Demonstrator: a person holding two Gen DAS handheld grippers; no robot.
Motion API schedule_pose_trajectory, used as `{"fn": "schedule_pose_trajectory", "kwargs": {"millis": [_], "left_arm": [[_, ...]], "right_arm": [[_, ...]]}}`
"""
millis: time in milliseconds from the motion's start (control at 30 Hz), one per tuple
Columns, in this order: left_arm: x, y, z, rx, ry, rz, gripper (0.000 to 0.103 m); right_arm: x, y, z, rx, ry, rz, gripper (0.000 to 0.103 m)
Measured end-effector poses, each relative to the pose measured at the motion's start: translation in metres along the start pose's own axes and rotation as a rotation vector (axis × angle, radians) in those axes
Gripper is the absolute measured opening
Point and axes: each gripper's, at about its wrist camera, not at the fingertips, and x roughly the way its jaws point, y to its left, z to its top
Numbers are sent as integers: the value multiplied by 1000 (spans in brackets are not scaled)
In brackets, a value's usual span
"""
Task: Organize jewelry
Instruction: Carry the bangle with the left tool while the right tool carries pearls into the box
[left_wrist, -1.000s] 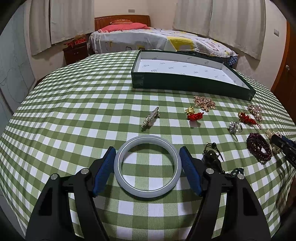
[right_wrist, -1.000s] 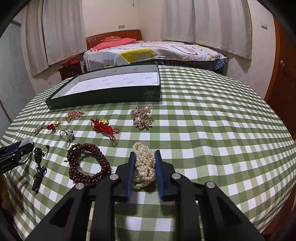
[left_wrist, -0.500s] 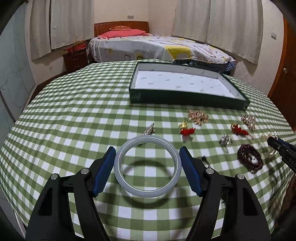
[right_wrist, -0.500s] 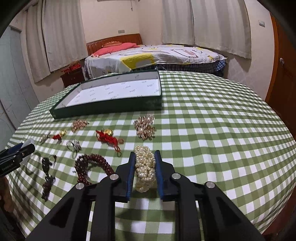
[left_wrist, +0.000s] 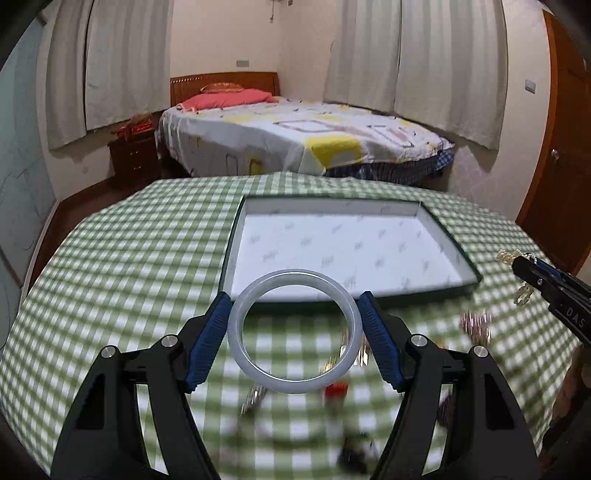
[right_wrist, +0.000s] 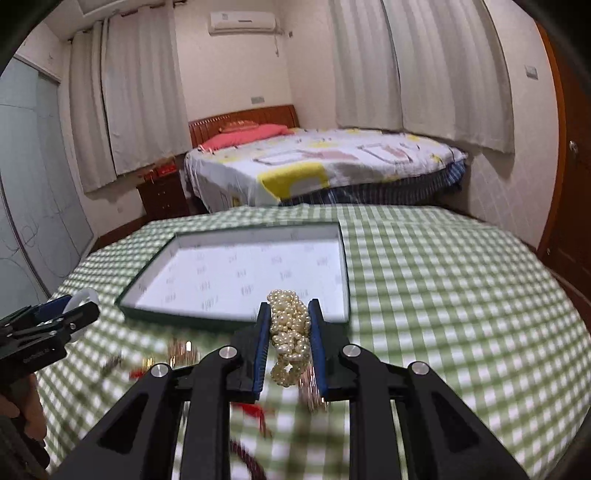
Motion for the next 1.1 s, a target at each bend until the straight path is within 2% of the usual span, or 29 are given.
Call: {"fn": "schedule_pose_trajectory", "kwargs": {"millis": [133, 233, 500, 833, 1100], "left_arm": [[32, 0, 28, -31, -6, -16, 69], [61, -2, 41, -23, 2, -13, 69], [132, 0, 31, -4, 132, 8, 69], [158, 8, 18, 1, 213, 32, 69], [164, 7, 17, 16, 242, 43, 69]], "right_arm": [[31, -3, 23, 5, -5, 8, 21], [53, -6, 27, 15, 21, 17, 21], [111, -18, 10, 11, 168, 7, 22], [133, -24, 0, 15, 248, -1, 22], [134, -25, 1, -5, 257, -3, 23]]}}
